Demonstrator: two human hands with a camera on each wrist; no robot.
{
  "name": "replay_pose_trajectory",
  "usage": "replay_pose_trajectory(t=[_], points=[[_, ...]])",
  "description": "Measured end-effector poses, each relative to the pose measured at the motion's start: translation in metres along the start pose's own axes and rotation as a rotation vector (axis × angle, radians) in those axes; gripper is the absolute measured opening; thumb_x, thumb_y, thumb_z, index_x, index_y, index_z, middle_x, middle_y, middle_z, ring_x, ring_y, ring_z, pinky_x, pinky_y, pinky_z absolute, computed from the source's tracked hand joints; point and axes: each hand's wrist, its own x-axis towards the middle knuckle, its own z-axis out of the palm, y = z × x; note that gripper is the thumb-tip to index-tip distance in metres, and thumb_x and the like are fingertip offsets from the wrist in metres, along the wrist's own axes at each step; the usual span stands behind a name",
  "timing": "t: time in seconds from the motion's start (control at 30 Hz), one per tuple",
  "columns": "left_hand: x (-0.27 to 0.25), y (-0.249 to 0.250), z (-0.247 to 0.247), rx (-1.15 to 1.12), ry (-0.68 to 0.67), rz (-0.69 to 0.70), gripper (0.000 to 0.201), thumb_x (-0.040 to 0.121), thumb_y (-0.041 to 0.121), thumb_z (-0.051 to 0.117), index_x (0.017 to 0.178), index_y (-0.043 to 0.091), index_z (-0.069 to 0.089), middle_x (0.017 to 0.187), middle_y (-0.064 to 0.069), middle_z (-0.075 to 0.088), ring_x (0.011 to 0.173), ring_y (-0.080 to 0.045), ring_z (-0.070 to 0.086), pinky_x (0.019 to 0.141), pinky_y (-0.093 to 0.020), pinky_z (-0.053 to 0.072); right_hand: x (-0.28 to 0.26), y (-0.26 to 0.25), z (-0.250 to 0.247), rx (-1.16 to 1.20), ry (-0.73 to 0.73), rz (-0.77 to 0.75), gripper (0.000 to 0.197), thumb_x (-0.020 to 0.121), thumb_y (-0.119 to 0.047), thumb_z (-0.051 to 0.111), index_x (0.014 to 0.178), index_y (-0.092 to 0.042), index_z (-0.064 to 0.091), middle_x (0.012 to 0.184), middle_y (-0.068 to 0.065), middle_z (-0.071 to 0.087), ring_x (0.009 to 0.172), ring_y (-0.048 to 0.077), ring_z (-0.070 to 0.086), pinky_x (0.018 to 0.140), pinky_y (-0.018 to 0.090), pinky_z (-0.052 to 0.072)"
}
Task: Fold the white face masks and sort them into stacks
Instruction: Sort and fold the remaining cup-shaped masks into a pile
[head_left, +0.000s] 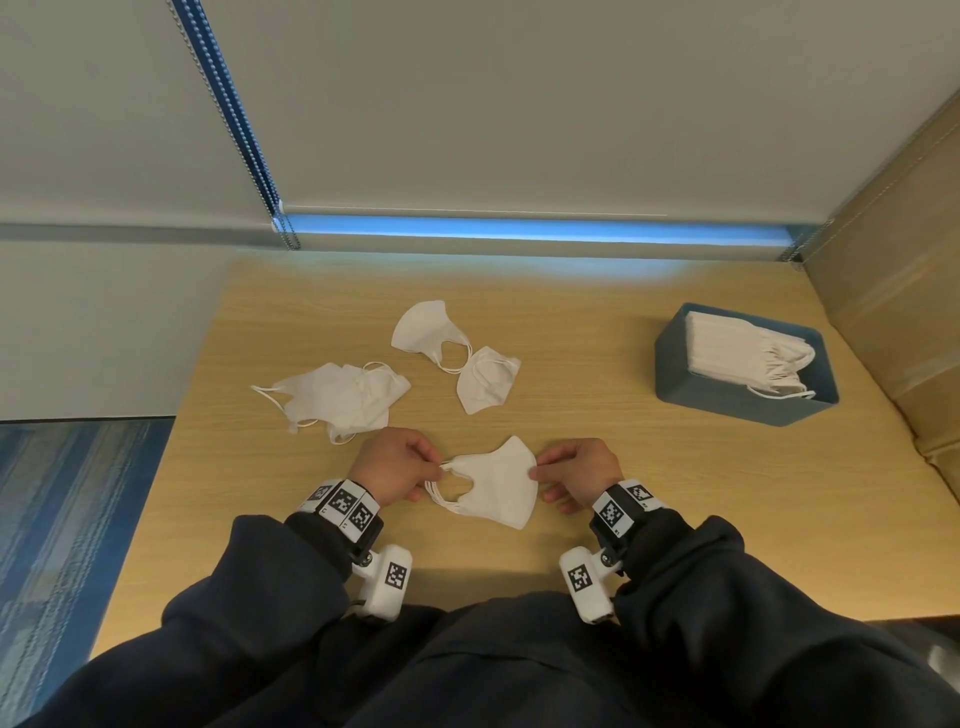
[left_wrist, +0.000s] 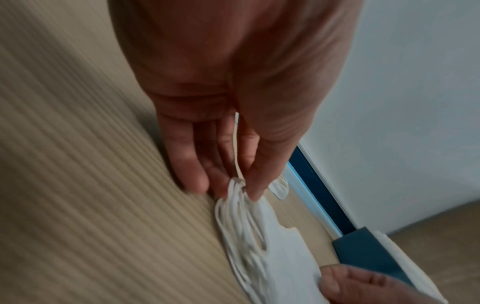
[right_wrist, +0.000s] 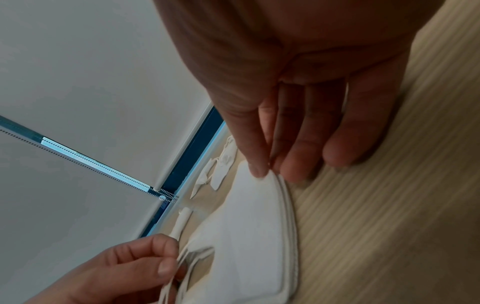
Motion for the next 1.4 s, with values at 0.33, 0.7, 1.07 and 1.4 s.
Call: replay_pose_trajectory(t=[0.33, 0.7, 1.07, 1.4], points=[[0.006, 0.028, 0.026, 0.582, -0.105, 0.519, 0.012, 0.079, 0.031, 0.079, 0.089, 0.031, 0.073, 0.091, 0.013, 0.062, 0.086, -0.007, 0.060, 0.079, -0.029, 0.049, 0.006, -0.009, 0.013, -0.282, 0.019, -0.253, 0.022, 0.071, -0.008, 0.085, 0.075, -0.024, 0.071, 0.073, -0.008, 0.066, 0.068, 0.013, 0.062, 0.061, 0.022, 0.047], [0.032, 0.015, -0.040, 0.484, 0.263, 0.367, 0.008, 0.089, 0.026, 0.066, 0.090, 0.027, 0.074, 0.096, 0.006, 0.069, 0.086, -0.017, 0.065, 0.082, -0.036, 0.055, 0.008, -0.071, 0.021, -0.533, -0.006, -0.499, 0.015, 0.093, -0.017, 0.064, 0.098, -0.022, 0.076, 0.099, -0.003, 0.074, 0.096, 0.016, 0.068, 0.080, 0.017, 0.049], [0.037, -0.041, -0.136, 0.429, 0.627, 0.079, 0.035, 0.094, 0.030, 0.064, 0.129, 0.024, 0.063, 0.135, -0.012, 0.054, 0.120, -0.038, 0.055, 0.098, -0.049, 0.049, 0.040, -0.133, 0.060, -1.349, -0.073, -0.687, 0.036, 0.093, -0.006, 0.053, 0.124, -0.024, 0.060, 0.125, 0.007, 0.060, 0.118, 0.031, 0.054, 0.103, 0.043, 0.037], [0.070, -0.033, -0.145, 0.429, 0.359, 0.006, 0.064, 0.081, 0.021, 0.079, 0.140, 0.023, 0.054, 0.140, -0.008, 0.058, 0.124, -0.033, 0.057, 0.099, -0.037, 0.048, 0.017, -0.159, 0.003, -0.742, 0.066, -0.840, 0.007, 0.086, -0.024, 0.067, 0.089, -0.026, 0.060, 0.094, -0.004, 0.067, 0.088, 0.020, 0.063, 0.075, 0.034, 0.049]])
